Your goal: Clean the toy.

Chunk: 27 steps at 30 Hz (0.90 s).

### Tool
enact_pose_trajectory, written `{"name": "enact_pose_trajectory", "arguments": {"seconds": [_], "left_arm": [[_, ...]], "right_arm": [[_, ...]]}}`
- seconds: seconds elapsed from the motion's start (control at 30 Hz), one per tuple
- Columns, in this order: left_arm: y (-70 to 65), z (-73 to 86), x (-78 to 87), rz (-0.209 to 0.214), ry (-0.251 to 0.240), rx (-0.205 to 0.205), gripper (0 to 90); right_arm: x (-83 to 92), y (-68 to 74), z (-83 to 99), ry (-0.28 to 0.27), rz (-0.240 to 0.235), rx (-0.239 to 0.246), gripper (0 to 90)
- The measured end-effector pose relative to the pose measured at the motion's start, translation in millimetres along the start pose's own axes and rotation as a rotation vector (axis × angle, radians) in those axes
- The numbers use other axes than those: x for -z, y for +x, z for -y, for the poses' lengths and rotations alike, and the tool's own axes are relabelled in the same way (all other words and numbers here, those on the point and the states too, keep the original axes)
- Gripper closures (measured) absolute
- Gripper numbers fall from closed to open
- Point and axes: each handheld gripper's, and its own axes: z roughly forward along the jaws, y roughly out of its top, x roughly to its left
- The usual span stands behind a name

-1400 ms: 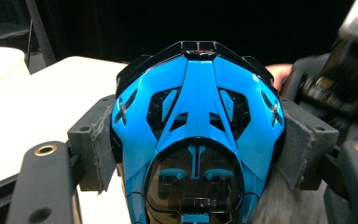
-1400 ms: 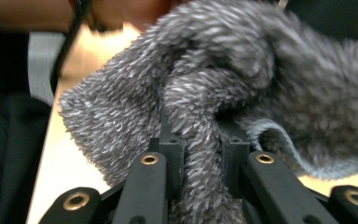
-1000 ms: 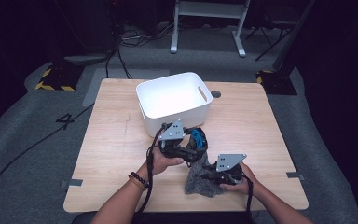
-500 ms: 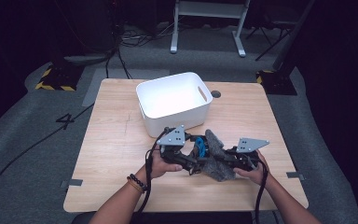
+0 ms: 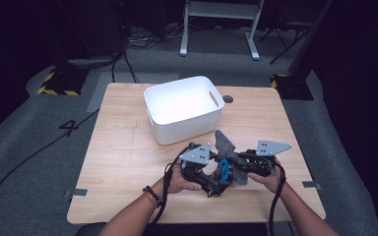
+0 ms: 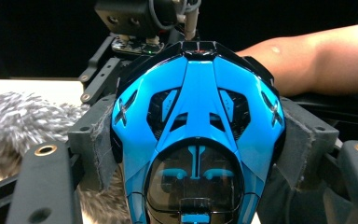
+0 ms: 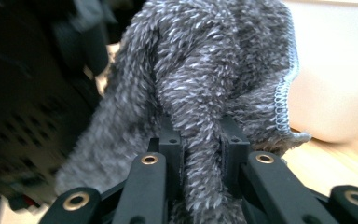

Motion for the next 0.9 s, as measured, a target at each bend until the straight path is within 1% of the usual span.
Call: {"name": "enact_pose_trajectory", "arguments": {"seconds": [0.03, 0.1, 0.17, 0.23, 0.3, 0.37, 0.4, 0.47, 0.53, 0.6, 0.67, 0.73, 0.77, 0.8, 0.87, 0.9], "left_arm": [[0.5, 0.0, 0.0, 0.001, 0.002, -0.002, 26.0], [1.5, -1.0, 1.9, 0.007, -0.005, -0.005, 26.0], [1.3, -2.2, 4.1, 0.002, 0.000, -0.013, 26.1], [2.2, -2.8, 6.6, -0.007, -0.013, -0.009, 26.1], [3.2, -4.0, 10.1, -0.017, -0.023, -0.010, 26.0], [3.7, -5.6, 14.1, -0.026, -0.035, -0.010, 26.0], [3.9, -6.5, 15.8, -0.034, -0.038, -0.014, 26.1], [4.2, -7.6, 19.3, -0.043, -0.047, -0.013, 26.0], [4.6, -8.9, 23.8, -0.055, -0.054, -0.016, 26.0], [5.4, -10.3, 28.9, -0.067, -0.068, -0.018, 26.0], [5.5, -10.9, 31.0, -0.072, -0.076, -0.016, 26.0], [5.5, -13.0, 36.4, -0.088, -0.086, -0.028, 26.0], [5.1, -14.4, 38.8, -0.098, -0.091, -0.031, 26.1], [5.1, -15.6, 41.1, -0.099, -0.096, -0.031, 26.1], [4.7, -17.5, 44.7, -0.103, -0.111, -0.034, 26.0], [4.3, -18.4, 46.1, -0.103, -0.115, -0.033, 26.1]], "right_arm": [[-3.8, 3.7, -0.3, 0.002, -0.034, 0.012, 76.0], [-7.7, 6.1, 0.5, 0.012, -0.055, 0.022, 76.1], [-9.3, 5.9, 1.5, 0.016, -0.071, 0.021, 76.2], [-9.8, 4.4, 2.9, 0.023, -0.079, 0.023, 76.2], [-10.4, 3.2, 5.7, 0.036, -0.090, 0.014, 76.2], [-12.7, 2.8, 9.1, 0.064, -0.111, 0.020, 76.2], [-13.9, 2.8, 10.4, 0.078, -0.117, 0.017, 76.2], [-17.1, 2.7, 13.1, 0.110, -0.126, 0.027, 76.1], [-19.8, 2.6, 16.1, 0.136, -0.137, 0.020, 76.1], [-23.6, 3.4, 20.1, 0.181, -0.147, 0.025, 76.0], [-27.9, 5.5, 23.5, 0.217, -0.150, 0.033, 76.0], [-32.0, 7.1, 25.6, 0.249, -0.150, 0.045, 76.0], [-34.7, 8.3, 26.8, 0.276, -0.144, 0.049, 76.0], [-38.0, 9.4, 29.1, 0.302, -0.143, 0.062, 76.0], [-42.8, 11.3, 32.5, 0.333, -0.139, 0.063, 76.0], [-44.1, 11.6, 33.0, 0.341, -0.132, 0.071, 76.0]]}}
